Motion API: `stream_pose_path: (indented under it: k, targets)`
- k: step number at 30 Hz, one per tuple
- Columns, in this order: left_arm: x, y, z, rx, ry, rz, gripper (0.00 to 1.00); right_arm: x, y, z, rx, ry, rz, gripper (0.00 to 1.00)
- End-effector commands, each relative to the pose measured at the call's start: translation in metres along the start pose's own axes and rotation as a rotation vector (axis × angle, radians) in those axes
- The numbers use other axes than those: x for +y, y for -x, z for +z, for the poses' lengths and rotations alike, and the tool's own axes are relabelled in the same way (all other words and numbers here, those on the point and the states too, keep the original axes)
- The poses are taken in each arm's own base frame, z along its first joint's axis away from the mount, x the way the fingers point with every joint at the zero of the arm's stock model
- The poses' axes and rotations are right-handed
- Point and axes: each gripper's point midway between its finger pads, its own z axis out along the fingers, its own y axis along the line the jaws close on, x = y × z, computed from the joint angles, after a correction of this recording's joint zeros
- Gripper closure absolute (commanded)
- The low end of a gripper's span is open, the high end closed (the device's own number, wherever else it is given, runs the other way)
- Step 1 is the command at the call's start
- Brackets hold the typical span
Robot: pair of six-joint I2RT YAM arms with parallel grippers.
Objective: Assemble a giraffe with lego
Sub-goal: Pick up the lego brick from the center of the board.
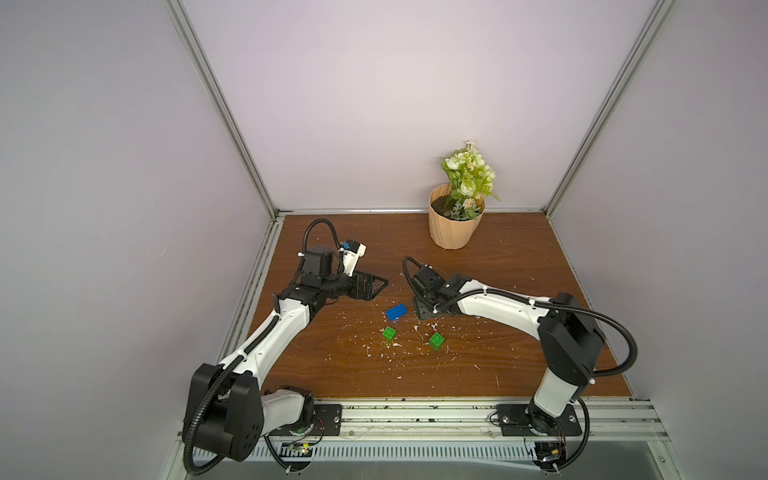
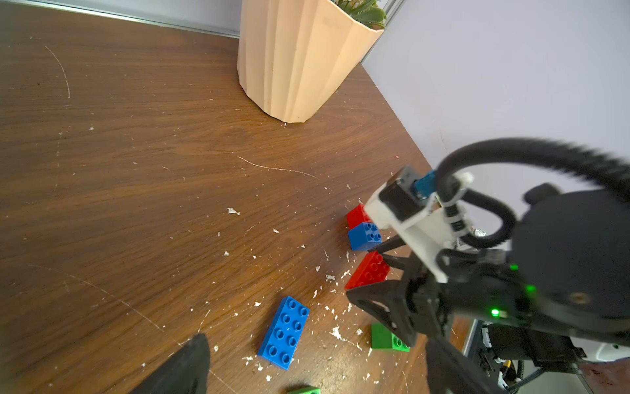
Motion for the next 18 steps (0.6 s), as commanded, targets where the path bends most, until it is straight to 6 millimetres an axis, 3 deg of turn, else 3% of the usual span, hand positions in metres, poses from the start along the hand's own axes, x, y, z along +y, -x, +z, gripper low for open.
stream_pose_path:
  k: [1,4,9,18]
  targets:
    - [-0.004,-0.005,0.004,0.033,-0.019,-0.012,0.01,-0.007,-0.001,-0.029,-0.008,0.023,-0.124,0.45]
    - [-0.005,-0.005,0.005,0.035,-0.031,-0.011,0.01,-0.008,-0.006,-0.045,-0.008,0.061,-0.197,0.4]
    - [-0.006,-0.006,0.006,0.037,-0.033,-0.013,0.01,-0.016,-0.018,-0.062,0.003,0.103,-0.259,0.42]
    - [-0.008,-0.007,0.008,0.042,-0.039,-0.01,0.01,-0.019,-0.051,-0.061,0.034,0.18,-0.32,0.43]
